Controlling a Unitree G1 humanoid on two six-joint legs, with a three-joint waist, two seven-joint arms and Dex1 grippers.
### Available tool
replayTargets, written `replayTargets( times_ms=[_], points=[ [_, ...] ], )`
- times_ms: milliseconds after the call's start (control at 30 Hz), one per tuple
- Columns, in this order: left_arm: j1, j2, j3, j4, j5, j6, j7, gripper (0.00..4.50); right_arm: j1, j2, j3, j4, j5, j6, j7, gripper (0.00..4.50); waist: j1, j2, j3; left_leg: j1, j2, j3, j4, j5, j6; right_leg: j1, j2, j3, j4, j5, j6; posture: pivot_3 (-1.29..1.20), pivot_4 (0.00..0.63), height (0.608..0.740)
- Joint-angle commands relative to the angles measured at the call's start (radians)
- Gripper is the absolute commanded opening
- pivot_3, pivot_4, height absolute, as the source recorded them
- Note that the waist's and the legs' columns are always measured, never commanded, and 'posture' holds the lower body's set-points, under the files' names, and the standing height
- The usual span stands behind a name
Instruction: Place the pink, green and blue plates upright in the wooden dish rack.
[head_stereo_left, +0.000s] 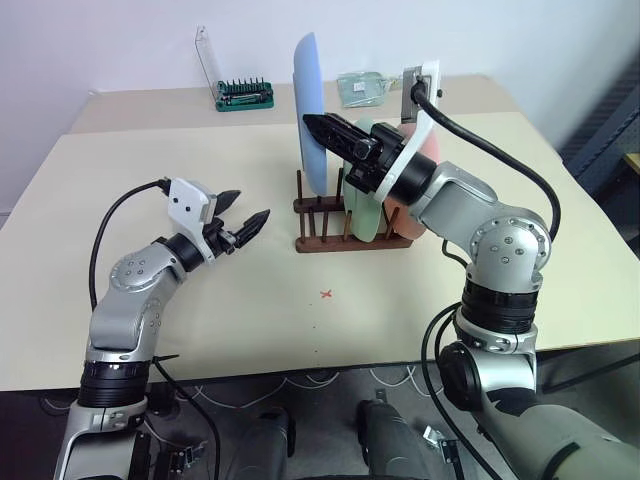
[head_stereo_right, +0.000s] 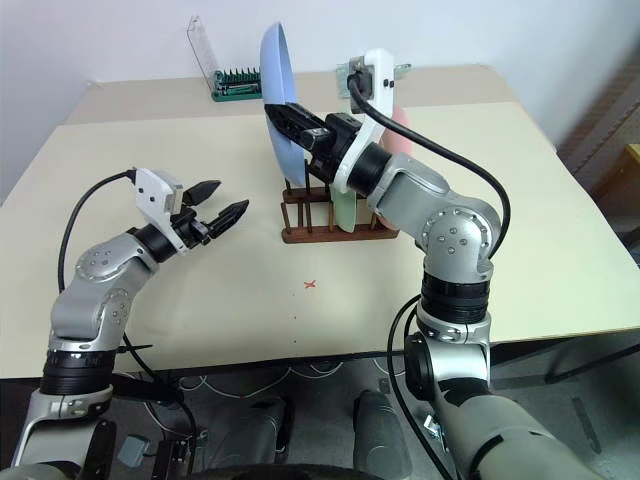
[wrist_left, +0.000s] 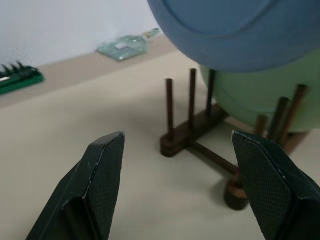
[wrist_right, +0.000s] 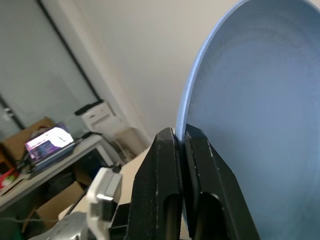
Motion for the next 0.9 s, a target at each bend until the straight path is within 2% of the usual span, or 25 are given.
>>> replayTargets(
  times_ms=[33,600,900],
  points=[
    [0.017,0.032,-0.025,-0.073,-0.024,0.026,-0.057,3.49,-0.011,0.001,-0.025,-0.023,0.044,0.009,-0.038,0.00,-0.001,0.000,0.000,0.000,0.000,0.000,0.000,0.000,0.000,0.000,0.000,0.000,0.000,0.000,0.000,0.00,0.150,0.740],
    [0.096,0.099,-0.072,-0.119,-0.028,0.070,-0.155,3.49,-0.013,-0.018,-0.005,-0.044,0.117,0.020,-0.030,0.00,-0.002,0.000,0.000,0.000,0.000,0.001,0.000,0.000,0.000,0.000,0.000,0.000,0.000,0.000,0.000,0.00,0.150,0.740],
    [0.121,0.106,-0.076,-0.128,-0.017,0.063,-0.159,3.49,0.013,-0.002,0.004,-0.037,0.165,0.035,-0.104,0.00,-0.001,0.000,0.000,0.000,0.000,0.000,0.000,0.000,0.000,0.000,0.000,0.000,0.000,0.000,0.000,0.00,0.150,0.740]
  ],
)
